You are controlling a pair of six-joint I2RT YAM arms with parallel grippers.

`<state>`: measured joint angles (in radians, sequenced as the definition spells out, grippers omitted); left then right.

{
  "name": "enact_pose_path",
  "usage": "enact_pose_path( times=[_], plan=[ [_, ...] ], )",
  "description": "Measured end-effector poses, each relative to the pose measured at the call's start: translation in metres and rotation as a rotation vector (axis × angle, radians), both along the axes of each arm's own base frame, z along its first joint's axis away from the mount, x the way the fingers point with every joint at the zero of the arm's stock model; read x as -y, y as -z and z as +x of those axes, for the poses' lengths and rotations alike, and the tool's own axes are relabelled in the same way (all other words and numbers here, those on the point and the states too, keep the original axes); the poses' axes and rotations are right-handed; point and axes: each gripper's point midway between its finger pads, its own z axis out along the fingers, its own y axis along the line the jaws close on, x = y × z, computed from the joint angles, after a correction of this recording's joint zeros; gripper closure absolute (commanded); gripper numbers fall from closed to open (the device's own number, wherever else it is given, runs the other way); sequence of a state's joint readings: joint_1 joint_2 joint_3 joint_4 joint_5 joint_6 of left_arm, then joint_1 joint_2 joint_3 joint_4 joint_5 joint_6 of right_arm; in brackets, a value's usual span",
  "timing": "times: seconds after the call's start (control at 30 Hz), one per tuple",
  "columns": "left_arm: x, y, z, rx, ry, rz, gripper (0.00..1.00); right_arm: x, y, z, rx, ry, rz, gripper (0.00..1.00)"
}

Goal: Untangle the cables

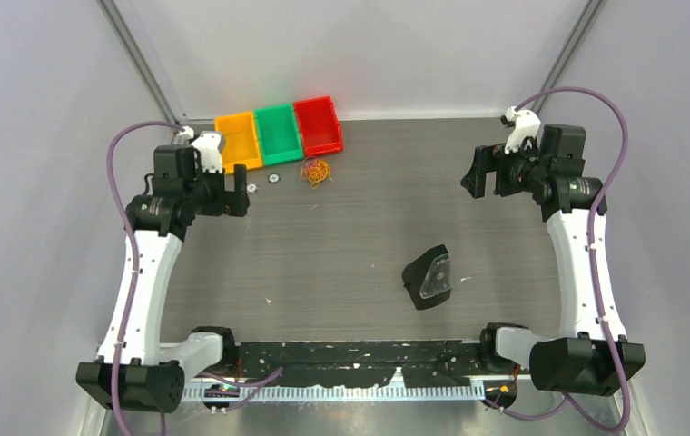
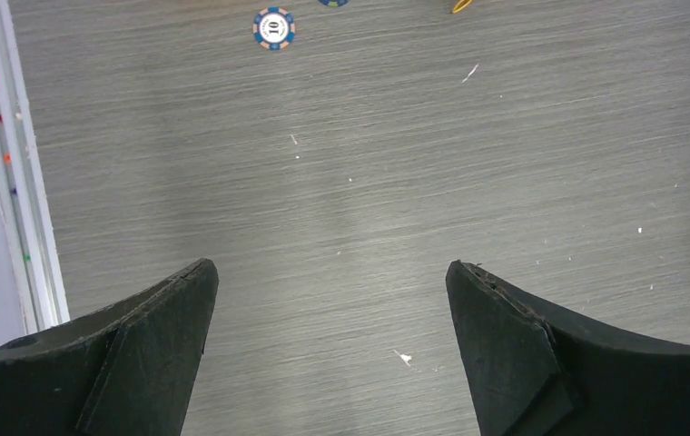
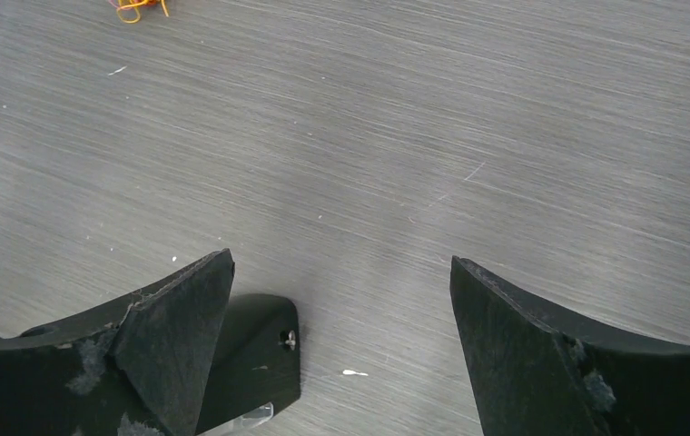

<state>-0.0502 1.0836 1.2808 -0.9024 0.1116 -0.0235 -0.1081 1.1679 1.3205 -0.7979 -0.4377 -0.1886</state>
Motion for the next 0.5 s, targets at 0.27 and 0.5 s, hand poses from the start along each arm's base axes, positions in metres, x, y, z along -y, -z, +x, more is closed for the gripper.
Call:
enact_pose_path(
  times=[0.27,0.5],
  plan=[
    [0.017,0.018,0.053,-0.076,-0.012,-0.044,0.01,-0.012,0.006,0.003,-0.034,-0.041,0.063,0.05],
    [0.065,0.042,0.127,-0.058,0.002,-0.141,0.01,-0.015,0.017,0.008,-0.078,-0.051,0.093,0.05]
  ],
)
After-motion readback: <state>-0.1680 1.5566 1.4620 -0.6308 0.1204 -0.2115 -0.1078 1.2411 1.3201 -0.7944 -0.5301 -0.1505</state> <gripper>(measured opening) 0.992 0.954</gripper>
